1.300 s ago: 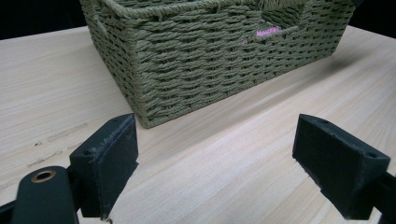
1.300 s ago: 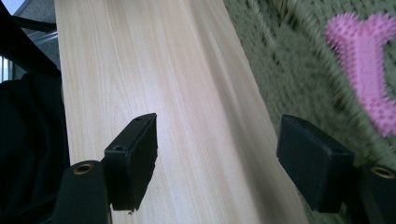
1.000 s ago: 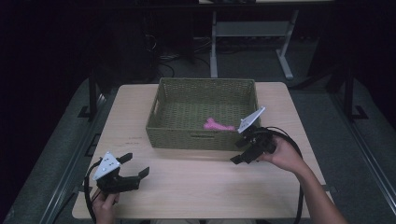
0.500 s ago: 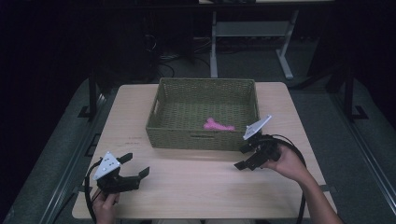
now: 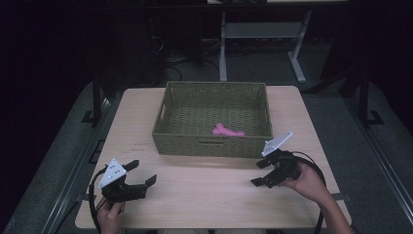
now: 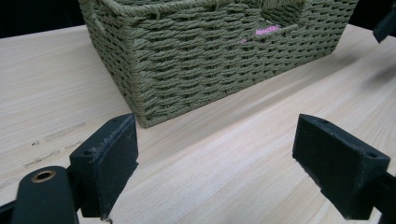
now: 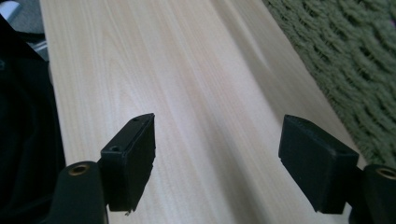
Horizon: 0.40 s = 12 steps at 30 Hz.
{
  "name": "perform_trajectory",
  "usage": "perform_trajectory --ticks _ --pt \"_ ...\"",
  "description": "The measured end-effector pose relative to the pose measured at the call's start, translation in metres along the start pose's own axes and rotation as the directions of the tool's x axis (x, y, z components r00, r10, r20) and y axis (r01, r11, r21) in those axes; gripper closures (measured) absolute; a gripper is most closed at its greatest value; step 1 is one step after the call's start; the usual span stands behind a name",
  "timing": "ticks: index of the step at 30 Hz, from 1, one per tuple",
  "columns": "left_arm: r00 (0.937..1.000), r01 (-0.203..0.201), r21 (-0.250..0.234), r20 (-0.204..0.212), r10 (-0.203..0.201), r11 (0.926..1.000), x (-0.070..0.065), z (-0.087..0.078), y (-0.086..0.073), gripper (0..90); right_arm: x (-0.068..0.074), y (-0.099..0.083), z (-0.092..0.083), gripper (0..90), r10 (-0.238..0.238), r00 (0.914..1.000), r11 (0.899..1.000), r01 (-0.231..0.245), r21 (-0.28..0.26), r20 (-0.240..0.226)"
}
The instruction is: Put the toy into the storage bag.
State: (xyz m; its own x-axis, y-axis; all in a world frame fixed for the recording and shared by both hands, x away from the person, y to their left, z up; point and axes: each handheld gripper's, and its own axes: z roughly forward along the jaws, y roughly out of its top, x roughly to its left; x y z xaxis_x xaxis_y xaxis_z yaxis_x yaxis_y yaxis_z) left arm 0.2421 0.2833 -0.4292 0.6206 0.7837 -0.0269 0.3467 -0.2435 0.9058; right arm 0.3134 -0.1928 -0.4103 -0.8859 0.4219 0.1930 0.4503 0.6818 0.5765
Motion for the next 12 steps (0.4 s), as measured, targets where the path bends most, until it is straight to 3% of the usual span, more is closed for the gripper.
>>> perform_trajectory --ticks 7,12 --pt "1.0 -0.001 -0.002 0.002 0.001 1.0 -0.001 0.0 0.0 13.8 0.009 -0.017 0.001 26.8 0.013 0.9998 1.0 -0.012 -0.013 0.012" --pt "1.0 -0.001 -0.001 0.002 0.001 1.0 0.0 0.001 0.001 13.8 0.023 -0.032 0.003 26.6 0.011 0.9977 1.0 -0.009 -0.03 0.066"
